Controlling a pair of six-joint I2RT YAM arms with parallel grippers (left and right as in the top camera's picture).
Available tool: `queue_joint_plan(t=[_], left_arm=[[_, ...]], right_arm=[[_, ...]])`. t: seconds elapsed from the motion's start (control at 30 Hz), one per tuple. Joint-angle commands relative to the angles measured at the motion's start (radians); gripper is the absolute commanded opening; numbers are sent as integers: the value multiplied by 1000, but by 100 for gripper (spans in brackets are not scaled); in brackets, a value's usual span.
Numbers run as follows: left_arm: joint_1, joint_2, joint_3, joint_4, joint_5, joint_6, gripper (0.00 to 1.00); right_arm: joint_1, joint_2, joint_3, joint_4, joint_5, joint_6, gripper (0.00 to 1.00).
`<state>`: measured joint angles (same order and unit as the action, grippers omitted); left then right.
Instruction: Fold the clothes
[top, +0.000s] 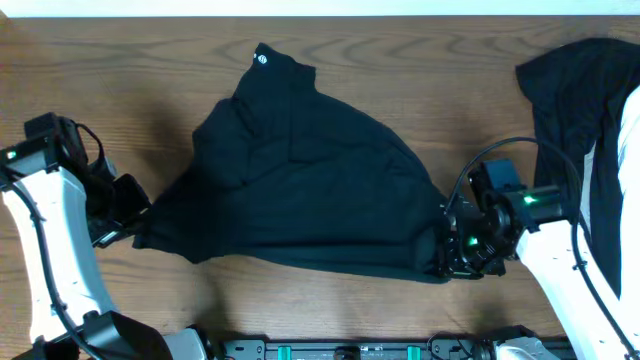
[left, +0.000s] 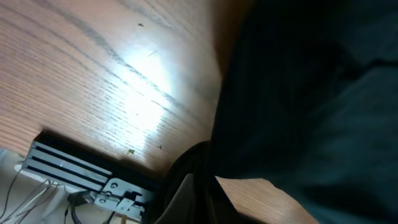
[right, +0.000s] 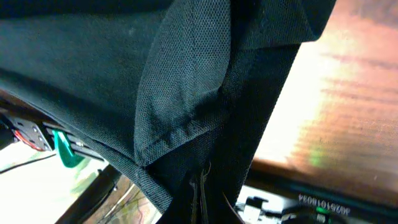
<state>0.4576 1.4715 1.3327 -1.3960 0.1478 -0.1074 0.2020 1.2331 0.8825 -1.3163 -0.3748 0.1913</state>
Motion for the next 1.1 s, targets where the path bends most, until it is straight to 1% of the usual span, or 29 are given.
queue_joint_plan(t=[0.0,0.03,0.1,0.17,0.2,0.27,0.33,0.37,0.43,0.5,0.63,0.7,0.77,0.8,0.87,1.0,1.03,1.07], left_arm=[[22,-9,1,-6,-33,-3,6],[26,-9,1,-5,-33,-3,6],[35,-8,1,-2,-33,-5,6],[44,-8,1,2,-33,-5,7],[48,-8,1,3,-33,-5,7],[53,-8,1,6,-33,-6,12],[54,-8,1,9,-32,-6,17],[54,-8,1,10,-32,-6,23],[54,-8,1,10,-32,-6,28],[54,-8,1,13,-32,-10,36],[54,-8,1,20,-32,-25,39],[54,-8,1,20,-28,-25,39],[54,-8,1,21,-21,-26,40],[54,-8,1,20,-17,-25,40],[53,-8,1,20,-17,-25,40],[53,-8,1,21,-3,-25,40],[53,-8,1,21,2,-26,39],[53,-8,1,21,2,-25,40]], right_arm=[[14,-4,0,-12,1,33,8],[14,-4,0,-9,1,33,17],[14,-4,0,13,6,36,23],[13,-4,0,58,38,64,31],[13,-4,0,84,62,84,32],[12,-4,0,153,103,133,39],[11,-3,0,245,105,139,45],[11,-2,0,281,106,151,46],[5,11,0,357,124,153,46],[-3,44,0,430,154,153,45],[-6,171,0,583,209,153,42],[-16,254,0,675,217,154,32],[-23,335,0,765,154,153,23],[-23,367,0,795,122,153,22],[-25,418,0,837,81,154,23],[-27,472,0,884,70,161,27],[-27,477,0,897,60,161,30],[-25,480,0,910,55,161,36]])
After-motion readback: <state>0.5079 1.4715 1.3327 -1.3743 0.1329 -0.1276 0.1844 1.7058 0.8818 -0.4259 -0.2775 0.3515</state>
